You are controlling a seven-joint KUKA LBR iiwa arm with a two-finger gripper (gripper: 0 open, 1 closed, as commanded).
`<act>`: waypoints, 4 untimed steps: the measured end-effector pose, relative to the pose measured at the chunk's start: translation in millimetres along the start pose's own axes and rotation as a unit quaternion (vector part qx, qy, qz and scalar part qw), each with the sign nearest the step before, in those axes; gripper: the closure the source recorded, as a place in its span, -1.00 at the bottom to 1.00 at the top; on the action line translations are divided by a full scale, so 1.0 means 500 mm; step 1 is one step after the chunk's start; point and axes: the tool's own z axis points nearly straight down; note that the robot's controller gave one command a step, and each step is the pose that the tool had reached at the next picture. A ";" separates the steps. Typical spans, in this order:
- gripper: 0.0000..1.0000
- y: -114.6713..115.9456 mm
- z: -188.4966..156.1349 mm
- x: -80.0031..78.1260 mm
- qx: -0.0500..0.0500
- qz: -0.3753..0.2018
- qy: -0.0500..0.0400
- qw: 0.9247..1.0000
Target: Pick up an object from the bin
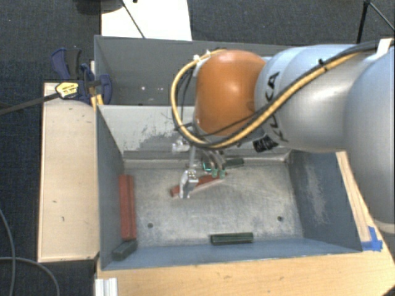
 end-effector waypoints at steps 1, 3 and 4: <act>1.00 -0.041 0.211 -0.011 0.000 -0.030 -0.001 1.000; -1.00 -0.040 0.052 -0.027 0.001 -0.043 0.002 0.999; -1.00 -0.037 -0.099 -0.046 0.001 -0.054 0.001 0.999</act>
Offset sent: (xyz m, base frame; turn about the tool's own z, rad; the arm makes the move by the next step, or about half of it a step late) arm 0.0000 0.0000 0.0000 0.0000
